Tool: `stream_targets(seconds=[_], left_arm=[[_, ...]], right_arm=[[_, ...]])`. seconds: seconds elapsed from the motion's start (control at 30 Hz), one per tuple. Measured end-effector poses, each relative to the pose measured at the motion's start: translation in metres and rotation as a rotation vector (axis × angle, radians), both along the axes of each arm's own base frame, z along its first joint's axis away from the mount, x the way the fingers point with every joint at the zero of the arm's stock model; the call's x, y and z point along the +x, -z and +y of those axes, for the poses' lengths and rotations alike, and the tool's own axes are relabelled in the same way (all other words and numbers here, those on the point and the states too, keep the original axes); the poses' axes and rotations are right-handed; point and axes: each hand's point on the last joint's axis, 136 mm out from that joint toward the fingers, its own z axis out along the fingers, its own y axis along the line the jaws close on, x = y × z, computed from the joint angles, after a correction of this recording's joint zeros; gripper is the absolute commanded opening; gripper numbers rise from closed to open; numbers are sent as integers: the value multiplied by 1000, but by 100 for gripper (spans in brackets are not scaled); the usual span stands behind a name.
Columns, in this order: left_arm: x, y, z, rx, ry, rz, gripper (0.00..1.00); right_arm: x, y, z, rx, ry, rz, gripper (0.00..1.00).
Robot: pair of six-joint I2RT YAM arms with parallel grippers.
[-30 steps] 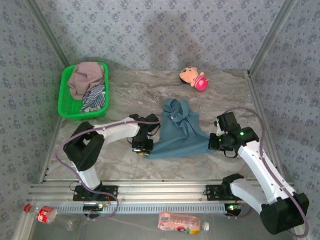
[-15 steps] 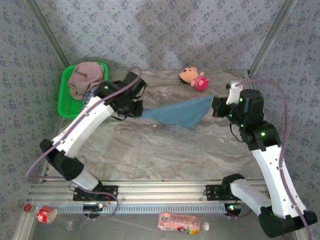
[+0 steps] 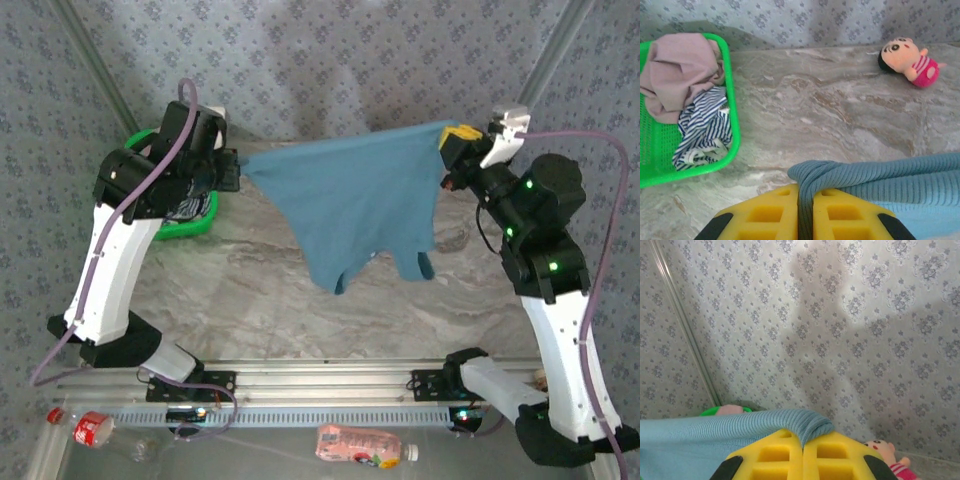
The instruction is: Fold and stack the tank tops
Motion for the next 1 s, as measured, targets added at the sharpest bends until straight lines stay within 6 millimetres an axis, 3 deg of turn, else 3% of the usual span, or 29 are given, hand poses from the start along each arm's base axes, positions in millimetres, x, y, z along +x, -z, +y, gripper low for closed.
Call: stream_targets(seconds=[0.13, 0.33, 0.43, 0.5, 0.63, 0.73, 0.87, 1.0], left_arm=[[41, 0, 4, 6, -41, -20, 13], [119, -7, 19, 8, -129, -88, 13], [142, -16, 32, -18, -160, -138, 13], [144, -19, 39, -29, -164, -148, 13], [134, -19, 44, -36, -152, -126, 14], [112, 1, 38, -9, -123, -38, 15], [56, 73, 32, 16, -78, 154, 15], [-21, 189, 45, 16, -123, 411, 16]], right_arm=[[46, 2, 15, -5, -18, 19, 0], [136, 46, 41, 4, -47, 157, 0], [154, 57, 49, 6, -66, 205, 0], [156, 55, 52, 7, -78, 212, 0], [143, 53, 57, 15, -125, 242, 0], [126, 77, 58, 17, -155, 317, 0], [87, 165, 53, -6, -172, 571, 0], [39, 276, 43, -55, -156, 881, 0]])
